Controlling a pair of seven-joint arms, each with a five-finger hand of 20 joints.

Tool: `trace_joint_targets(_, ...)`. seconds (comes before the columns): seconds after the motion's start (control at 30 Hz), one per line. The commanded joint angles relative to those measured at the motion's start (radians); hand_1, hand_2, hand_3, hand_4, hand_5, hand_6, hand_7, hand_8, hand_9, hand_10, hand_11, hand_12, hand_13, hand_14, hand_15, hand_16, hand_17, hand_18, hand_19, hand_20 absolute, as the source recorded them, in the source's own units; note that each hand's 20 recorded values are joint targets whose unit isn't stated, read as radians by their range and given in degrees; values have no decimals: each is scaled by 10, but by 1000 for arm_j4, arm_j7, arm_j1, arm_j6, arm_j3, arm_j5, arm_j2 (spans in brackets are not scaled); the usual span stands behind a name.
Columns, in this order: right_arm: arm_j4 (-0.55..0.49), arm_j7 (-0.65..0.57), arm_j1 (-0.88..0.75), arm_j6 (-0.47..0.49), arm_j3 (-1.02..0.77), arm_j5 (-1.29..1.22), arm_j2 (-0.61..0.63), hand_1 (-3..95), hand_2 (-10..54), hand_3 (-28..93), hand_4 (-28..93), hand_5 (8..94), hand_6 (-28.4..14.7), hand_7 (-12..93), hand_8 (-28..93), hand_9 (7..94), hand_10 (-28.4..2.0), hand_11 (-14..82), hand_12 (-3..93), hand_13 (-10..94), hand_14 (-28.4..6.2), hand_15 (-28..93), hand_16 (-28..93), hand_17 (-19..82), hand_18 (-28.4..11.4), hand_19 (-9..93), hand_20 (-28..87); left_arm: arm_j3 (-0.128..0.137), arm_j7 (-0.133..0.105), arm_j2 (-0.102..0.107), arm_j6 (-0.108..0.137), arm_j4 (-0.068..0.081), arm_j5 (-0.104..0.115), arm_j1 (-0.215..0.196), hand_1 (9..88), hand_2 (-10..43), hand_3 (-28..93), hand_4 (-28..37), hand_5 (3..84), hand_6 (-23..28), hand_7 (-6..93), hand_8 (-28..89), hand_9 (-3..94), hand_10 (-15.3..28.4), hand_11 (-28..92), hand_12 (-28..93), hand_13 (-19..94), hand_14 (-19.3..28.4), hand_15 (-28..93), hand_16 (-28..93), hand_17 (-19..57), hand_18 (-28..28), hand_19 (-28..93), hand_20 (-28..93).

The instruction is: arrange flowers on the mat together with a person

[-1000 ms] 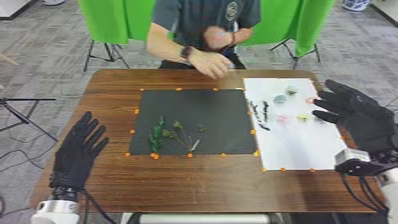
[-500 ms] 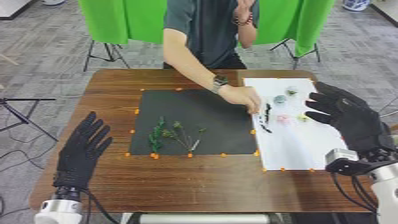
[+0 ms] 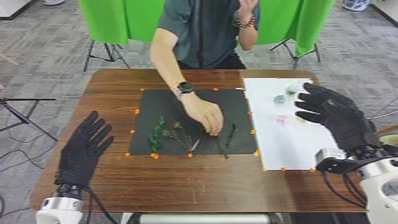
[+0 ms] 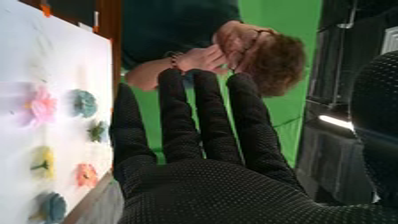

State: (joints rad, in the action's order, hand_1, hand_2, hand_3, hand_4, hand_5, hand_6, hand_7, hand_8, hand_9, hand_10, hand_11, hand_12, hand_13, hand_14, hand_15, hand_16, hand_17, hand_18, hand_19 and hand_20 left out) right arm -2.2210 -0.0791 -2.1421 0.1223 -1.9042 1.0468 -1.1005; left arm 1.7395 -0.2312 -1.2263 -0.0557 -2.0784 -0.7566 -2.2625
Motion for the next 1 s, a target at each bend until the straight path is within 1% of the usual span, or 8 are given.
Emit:
trace_joint_targets(0.03,0,8,1,1,-3,12,4,174,-95,812,-237,350,-52,147,-87,356,-130,113,231,302,-122,140,317,20,-224,385,224,-2,10,-1,-20,4,-9,0,273,-13,678,-267,245,17,182,-103,175,97,170,165,159,109,126,69,-129,192,368,103)
trace_joint_targets(0.17,2,-1,-1,11,-2,12,-3,174,-95,811,-236,350,-52,147,-87,357,-131,115,231,304,-121,143,315,20,-224,389,227,-6,10,-11,-11,2,4,-17,272,-13,679,-267,244,14,183,-103,175,97,169,165,160,110,127,69,-130,192,368,103)
trace_joint_targets(0.3,4,4,5,7,-7,14,4,175,-95,810,-236,350,-52,146,-87,359,-131,116,230,314,-123,155,314,20,-227,404,235,-11,-1,-7,-11,4,-1,-4,271,-14,681,-267,244,15,183,-104,175,97,169,165,160,110,126,68,-130,192,368,103)
trace_joint_targets(0.53,20,7,28,12,23,34,0,179,-95,809,-235,351,-54,143,-85,370,-132,126,229,333,-127,188,299,31,-231,437,254,5,1,-16,0,-3,2,-29,271,-13,681,-268,245,15,184,-103,175,97,169,166,161,111,126,68,-130,192,368,104)
trace_joint_targets(0.67,23,21,35,-15,29,46,18,183,-95,811,-234,353,-55,147,-86,379,-131,137,230,349,-123,217,290,42,-230,450,263,1,4,-13,-8,5,-3,-2,272,-14,681,-268,246,16,184,-104,178,98,171,166,162,111,127,68,-130,192,367,104)
trace_joint_targets(0.77,32,21,63,-81,73,118,41,197,-95,810,-241,361,-54,162,-93,392,-132,157,227,370,-120,274,250,59,-226,466,270,8,9,-9,0,1,0,-10,272,-13,681,-269,247,15,185,-104,178,98,171,166,162,110,129,68,-129,191,367,104)
trace_joint_targets(0.83,47,37,87,-236,145,258,88,230,-95,808,-259,390,-51,192,-114,434,-125,193,214,424,-115,381,201,89,-224,520,288,4,9,-15,4,1,6,-19,271,-14,682,-269,247,16,186,-104,179,98,172,166,162,110,128,67,-129,192,366,104)
trace_joint_targets(1.0,111,51,143,-348,208,685,188,324,-95,811,-281,473,-14,285,-161,536,-101,255,203,542,-90,533,160,173,-203,664,355,-4,10,-12,-5,7,1,-5,271,-14,683,-270,248,16,185,-105,179,97,173,164,163,110,128,67,-129,192,367,104)
